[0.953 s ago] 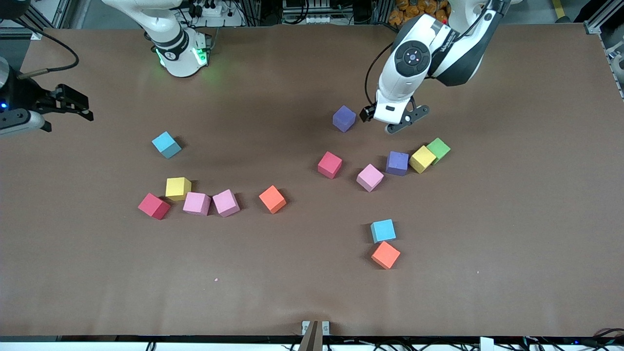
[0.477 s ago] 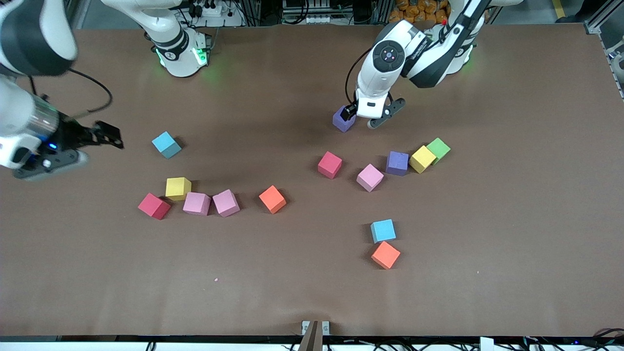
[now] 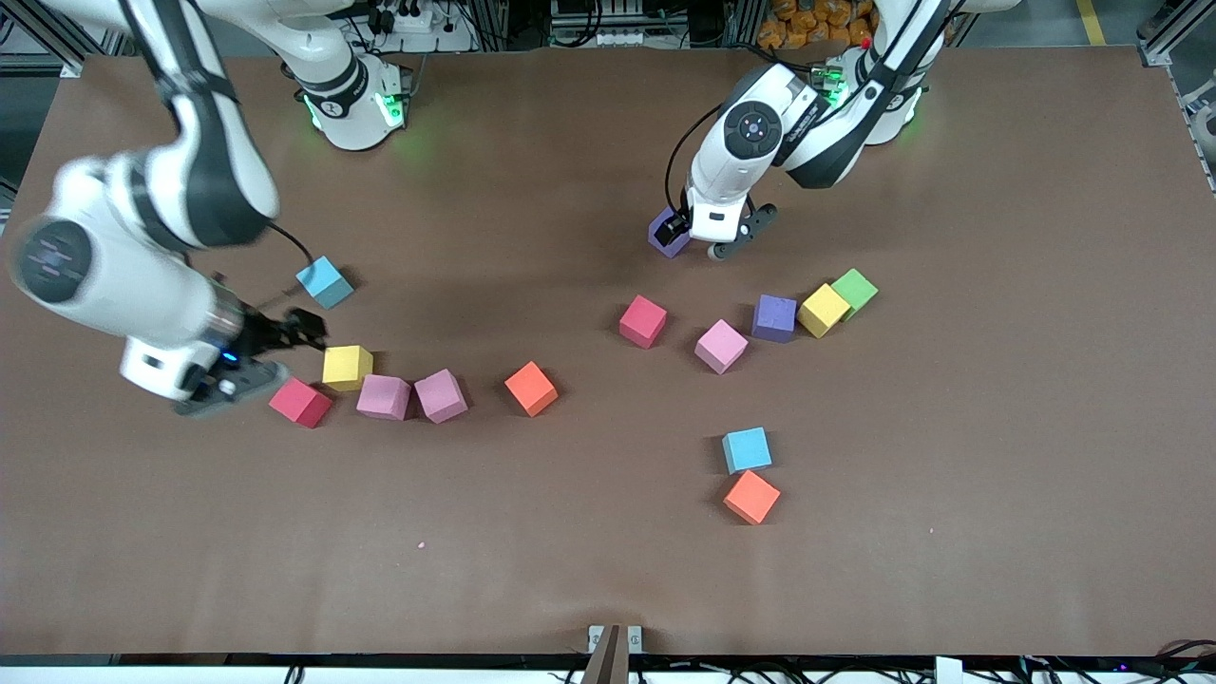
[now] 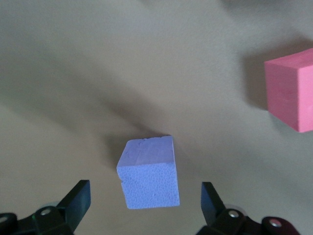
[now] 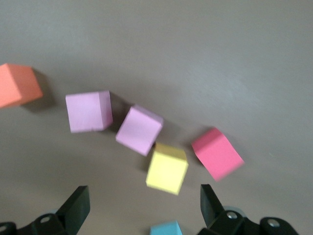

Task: Form number 2 with 11 blocks
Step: 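Grasp the purple cube with the left gripper while the right gripper grasps a pink cube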

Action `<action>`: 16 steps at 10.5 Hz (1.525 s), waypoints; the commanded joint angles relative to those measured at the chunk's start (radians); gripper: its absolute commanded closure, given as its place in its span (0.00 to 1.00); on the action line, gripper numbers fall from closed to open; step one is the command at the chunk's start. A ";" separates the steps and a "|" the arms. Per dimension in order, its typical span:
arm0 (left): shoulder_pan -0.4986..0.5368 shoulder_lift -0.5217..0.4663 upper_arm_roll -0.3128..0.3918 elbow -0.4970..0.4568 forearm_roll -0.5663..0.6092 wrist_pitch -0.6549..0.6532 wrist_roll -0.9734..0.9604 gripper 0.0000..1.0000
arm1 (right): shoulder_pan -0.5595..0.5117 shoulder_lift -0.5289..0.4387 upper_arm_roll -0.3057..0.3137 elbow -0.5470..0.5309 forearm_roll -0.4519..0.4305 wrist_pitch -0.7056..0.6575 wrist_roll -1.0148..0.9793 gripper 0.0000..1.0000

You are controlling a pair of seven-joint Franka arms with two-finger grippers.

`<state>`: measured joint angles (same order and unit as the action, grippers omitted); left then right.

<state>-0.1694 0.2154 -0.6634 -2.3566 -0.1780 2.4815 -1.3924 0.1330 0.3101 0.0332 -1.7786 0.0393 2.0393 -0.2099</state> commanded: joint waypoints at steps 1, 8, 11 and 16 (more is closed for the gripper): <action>-0.018 0.035 -0.001 -0.007 0.047 0.043 -0.059 0.00 | 0.037 0.032 -0.004 -0.083 0.007 0.153 0.064 0.00; -0.030 0.128 -0.001 -0.006 0.124 0.123 -0.210 0.00 | 0.002 0.107 -0.006 -0.190 0.004 0.338 0.067 0.00; -0.041 0.159 0.001 -0.004 0.124 0.137 -0.229 0.00 | 0.014 0.115 -0.006 -0.188 0.005 0.343 0.113 0.00; -0.077 0.214 0.002 0.011 0.267 0.143 -0.228 0.66 | 0.042 0.173 -0.006 -0.180 0.005 0.404 0.227 0.00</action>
<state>-0.2175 0.3988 -0.6641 -2.3588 0.0265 2.6121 -1.5916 0.1661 0.4618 0.0294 -1.9630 0.0388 2.4152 -0.0066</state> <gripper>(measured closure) 0.414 0.000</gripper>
